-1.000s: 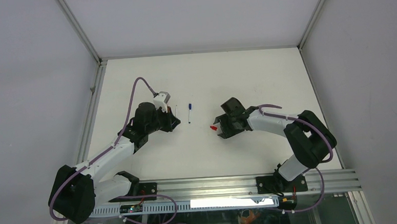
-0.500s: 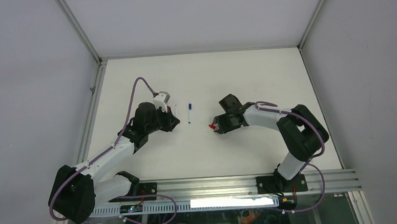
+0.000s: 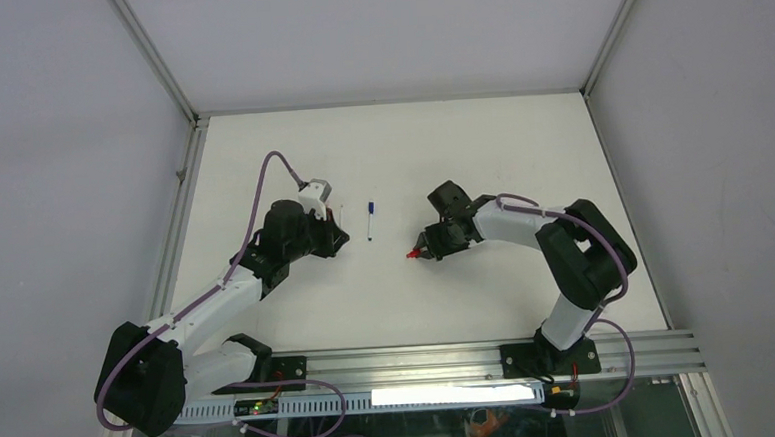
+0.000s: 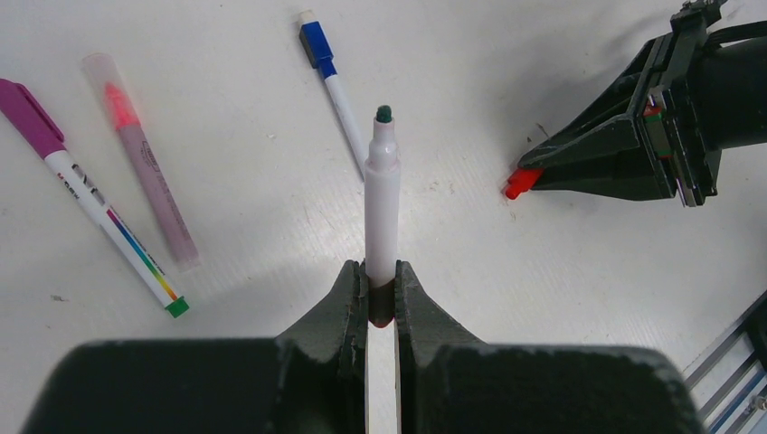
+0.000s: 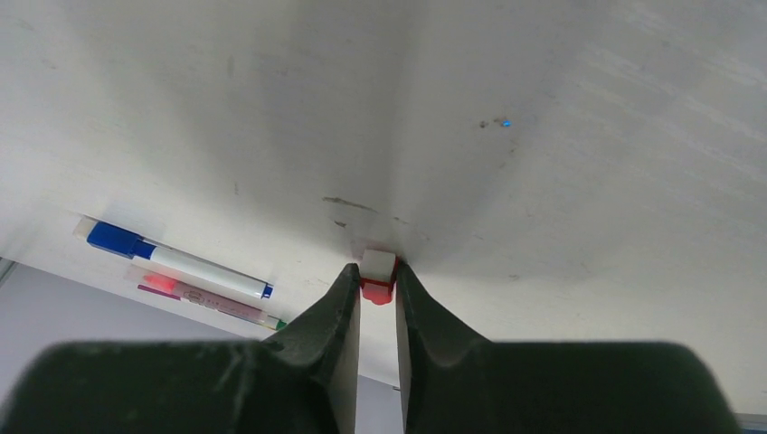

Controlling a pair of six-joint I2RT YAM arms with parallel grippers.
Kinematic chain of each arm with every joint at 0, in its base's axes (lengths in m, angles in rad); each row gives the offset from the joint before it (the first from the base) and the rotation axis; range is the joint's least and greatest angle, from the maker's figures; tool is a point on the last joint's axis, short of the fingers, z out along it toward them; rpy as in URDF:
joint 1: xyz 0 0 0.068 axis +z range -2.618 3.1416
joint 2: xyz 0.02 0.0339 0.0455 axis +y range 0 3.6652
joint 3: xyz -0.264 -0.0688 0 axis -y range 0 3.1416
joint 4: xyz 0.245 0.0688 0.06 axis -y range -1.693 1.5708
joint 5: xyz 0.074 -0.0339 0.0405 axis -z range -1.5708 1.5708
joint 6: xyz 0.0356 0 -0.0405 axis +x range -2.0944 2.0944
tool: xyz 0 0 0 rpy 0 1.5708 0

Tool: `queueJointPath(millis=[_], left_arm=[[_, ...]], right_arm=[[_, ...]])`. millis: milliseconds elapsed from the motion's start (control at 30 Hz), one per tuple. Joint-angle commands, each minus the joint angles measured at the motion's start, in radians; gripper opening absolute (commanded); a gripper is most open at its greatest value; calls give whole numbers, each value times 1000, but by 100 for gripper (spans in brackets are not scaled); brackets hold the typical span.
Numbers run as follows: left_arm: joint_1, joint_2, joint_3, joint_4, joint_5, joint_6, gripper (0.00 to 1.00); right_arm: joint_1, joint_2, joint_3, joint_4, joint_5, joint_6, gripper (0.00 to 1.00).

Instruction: Insert the pens into the pen caps

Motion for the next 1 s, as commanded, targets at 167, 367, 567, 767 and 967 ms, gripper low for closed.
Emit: queueJointPath(millis=[167, 367, 567, 767, 967], left_arm=[[-7, -7, 18, 7, -15, 21, 0], [-7, -16, 9, 34, -1, 21, 0], [-7, -39, -13, 108, 70, 16, 0], [-8, -6, -12, 218, 226, -16, 0], [-78, 85, 48, 253, 306, -4, 0]], right_arm=[[-12, 25, 98, -43, 37, -194, 0], [-13, -84, 166, -28, 252, -490, 0], [-11, -234, 150, 177, 307, -956, 0], [-11, -406, 37, 418, 247, -1305, 0], [-11, -469, 28, 567, 135, -1428, 0]])
